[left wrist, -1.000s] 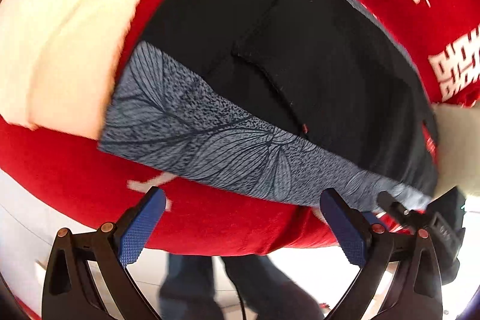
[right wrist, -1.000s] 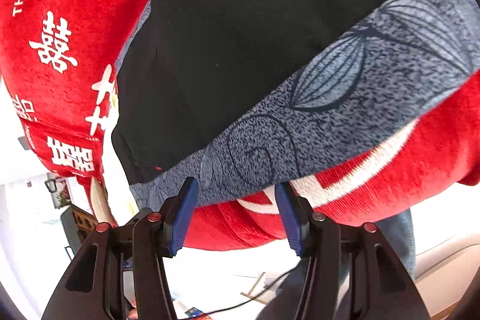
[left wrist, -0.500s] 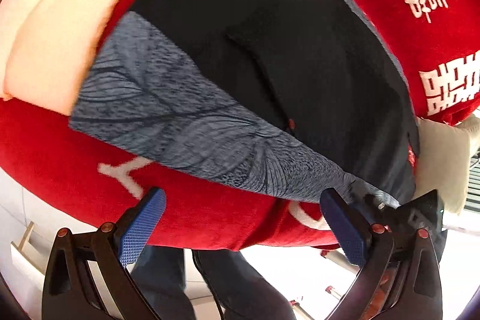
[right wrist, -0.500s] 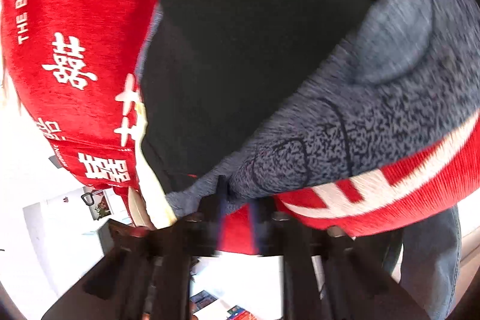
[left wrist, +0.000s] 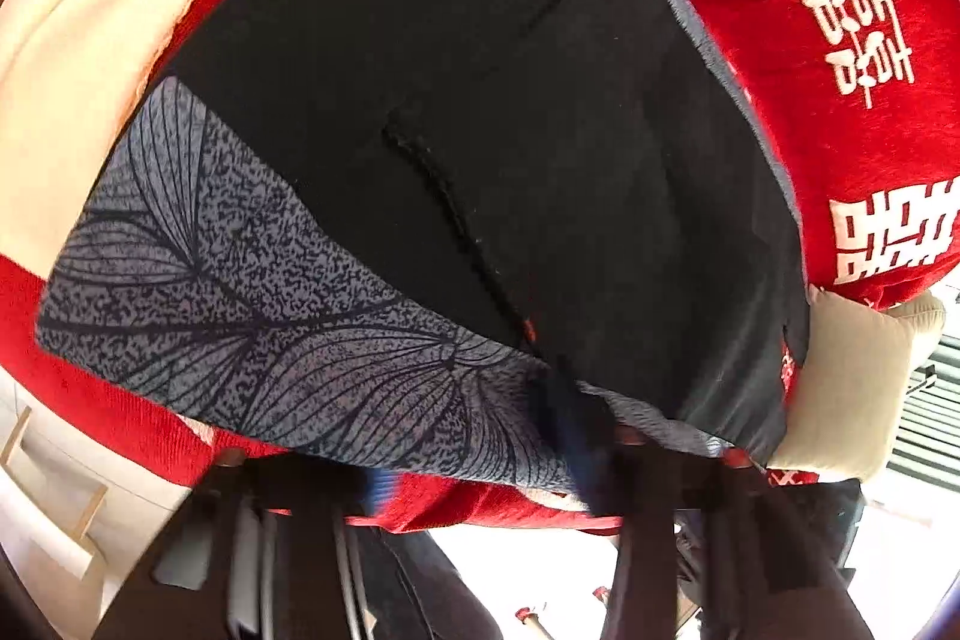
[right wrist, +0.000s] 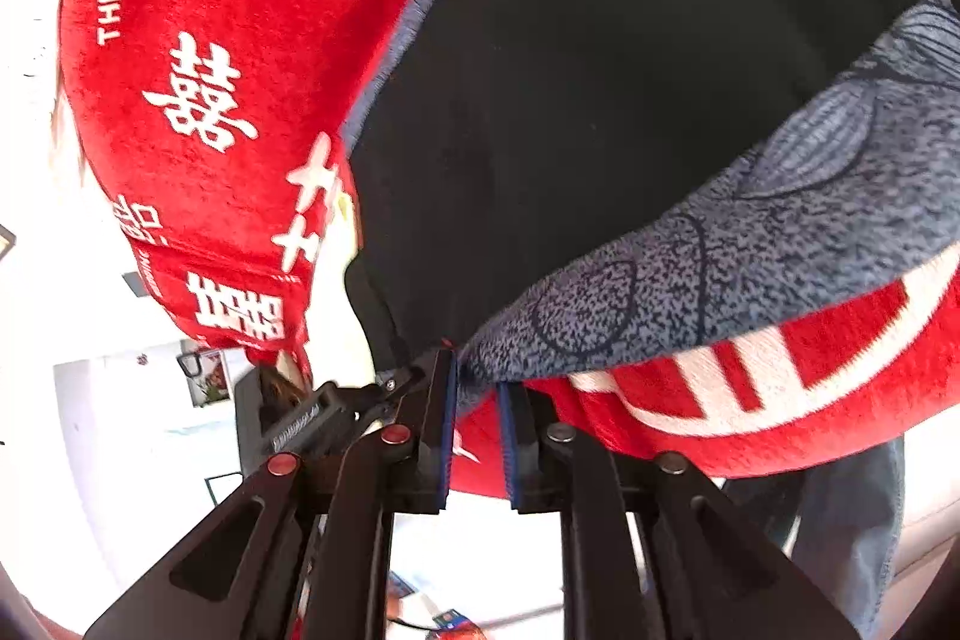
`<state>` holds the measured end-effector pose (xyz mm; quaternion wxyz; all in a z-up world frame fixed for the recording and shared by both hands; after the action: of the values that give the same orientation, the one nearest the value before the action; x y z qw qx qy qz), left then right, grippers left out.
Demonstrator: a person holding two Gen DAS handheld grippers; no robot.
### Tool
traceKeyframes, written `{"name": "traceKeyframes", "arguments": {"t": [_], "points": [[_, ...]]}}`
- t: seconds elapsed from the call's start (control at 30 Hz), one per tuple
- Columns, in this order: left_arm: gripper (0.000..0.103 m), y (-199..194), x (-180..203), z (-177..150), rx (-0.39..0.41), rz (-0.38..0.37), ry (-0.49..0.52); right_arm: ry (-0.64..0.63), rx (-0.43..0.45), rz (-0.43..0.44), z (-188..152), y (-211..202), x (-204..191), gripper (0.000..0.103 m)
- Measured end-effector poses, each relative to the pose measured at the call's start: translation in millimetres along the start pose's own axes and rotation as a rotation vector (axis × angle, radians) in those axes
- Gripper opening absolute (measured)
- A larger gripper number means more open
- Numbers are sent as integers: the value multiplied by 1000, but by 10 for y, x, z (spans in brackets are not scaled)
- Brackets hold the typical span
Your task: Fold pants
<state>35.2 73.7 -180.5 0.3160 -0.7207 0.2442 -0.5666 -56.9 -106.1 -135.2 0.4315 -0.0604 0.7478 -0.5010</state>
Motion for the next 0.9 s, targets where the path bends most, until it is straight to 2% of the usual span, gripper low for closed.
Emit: {"name": "traceKeyframes", "arguments": {"t": [0.03,0.13,0.23,0.4,0.47,0.5,0.53,0.6,0.67,0.77,0.9], "points": [[29,-5,11,12,1,20,27,14,-9,-9,-7,10,80,26],[29,-47,76,37,-8,30,79,86,18,-30,36,-55,383,52],[29,-84,168,51,-24,33,117,208,75,15,126,-218,713,52],[29,-68,283,89,-48,47,151,346,167,138,292,-407,961,51],[29,-39,296,100,-57,64,170,389,190,168,349,-456,1034,35],[29,-48,282,89,-60,67,179,402,194,161,373,-470,1059,8],[29,-42,295,95,-59,69,186,403,192,139,389,-505,1086,8],[29,-88,327,96,-49,81,209,312,203,36,404,-594,991,8],[29,-190,401,108,-36,76,227,155,215,-55,444,-754,735,8],[29,-360,639,209,-14,34,231,50,208,-65,596,-959,435,8],[29,-478,1055,566,40,11,246,-101,162,-61,1136,-1105,-77,8]]}}
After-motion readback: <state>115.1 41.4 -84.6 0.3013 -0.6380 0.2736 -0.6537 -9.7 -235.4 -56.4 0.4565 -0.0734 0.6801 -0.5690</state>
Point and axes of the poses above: each gripper's, at about its wrist camera, not at the fingertips, and y roughly the way its jaws point, x to its right, z to its top, the point moved 9 cm from there along y, roughly the way its jaws point, and after that the axes turned 13 degrees about -z, right-handed, at the moved point
